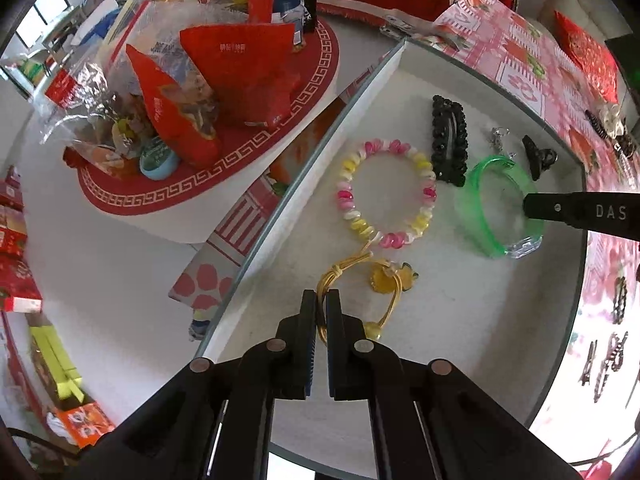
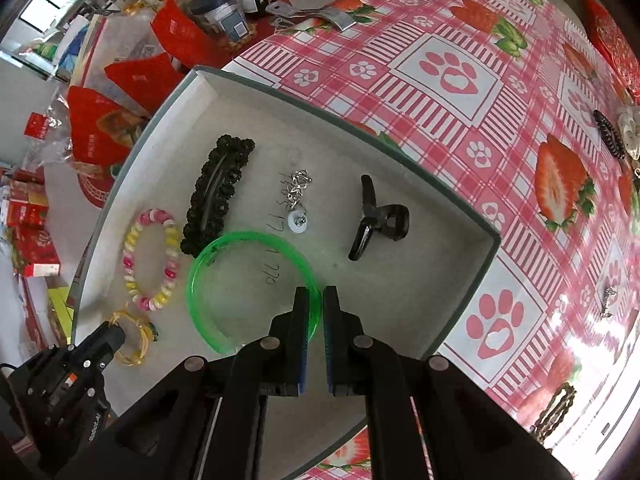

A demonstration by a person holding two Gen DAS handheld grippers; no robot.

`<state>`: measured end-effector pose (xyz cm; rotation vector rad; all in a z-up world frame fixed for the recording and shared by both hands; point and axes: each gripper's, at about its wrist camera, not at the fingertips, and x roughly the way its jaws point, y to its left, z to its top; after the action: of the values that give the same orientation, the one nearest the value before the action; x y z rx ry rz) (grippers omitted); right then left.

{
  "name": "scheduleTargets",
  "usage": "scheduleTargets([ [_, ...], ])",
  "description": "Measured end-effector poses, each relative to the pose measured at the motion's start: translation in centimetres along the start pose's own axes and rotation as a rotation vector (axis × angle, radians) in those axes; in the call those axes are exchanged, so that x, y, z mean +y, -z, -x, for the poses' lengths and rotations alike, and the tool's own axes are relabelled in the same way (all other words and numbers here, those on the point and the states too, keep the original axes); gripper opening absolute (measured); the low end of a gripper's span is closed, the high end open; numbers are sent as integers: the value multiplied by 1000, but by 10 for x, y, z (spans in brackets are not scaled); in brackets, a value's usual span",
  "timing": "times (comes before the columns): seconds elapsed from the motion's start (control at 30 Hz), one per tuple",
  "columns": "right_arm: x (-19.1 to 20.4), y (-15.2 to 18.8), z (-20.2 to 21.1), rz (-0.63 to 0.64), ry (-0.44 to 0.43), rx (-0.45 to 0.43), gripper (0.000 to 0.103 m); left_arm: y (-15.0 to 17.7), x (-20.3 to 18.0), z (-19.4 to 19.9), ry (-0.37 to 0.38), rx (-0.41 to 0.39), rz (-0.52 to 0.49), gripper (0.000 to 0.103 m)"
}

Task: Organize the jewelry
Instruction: 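Open the right tool to drop the bangle in the tray while the left tool releases the hair tie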

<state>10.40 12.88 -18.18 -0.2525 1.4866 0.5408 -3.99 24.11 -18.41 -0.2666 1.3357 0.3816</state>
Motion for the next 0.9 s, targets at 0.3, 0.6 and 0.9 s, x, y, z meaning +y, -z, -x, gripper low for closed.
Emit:
scheduleTargets([
  [0.3, -9, 7, 6, -10, -15, 12, 15, -3, -13, 11, -43, -35, -58, 10],
  [0.6, -21, 15, 32, -36, -100, -34, 42, -1, -25, 13, -20, -51, -125, 10],
  [0.9, -37, 28, 55, -66, -144, -65, 43, -3, -25, 26, -73, -114, -116, 103],
])
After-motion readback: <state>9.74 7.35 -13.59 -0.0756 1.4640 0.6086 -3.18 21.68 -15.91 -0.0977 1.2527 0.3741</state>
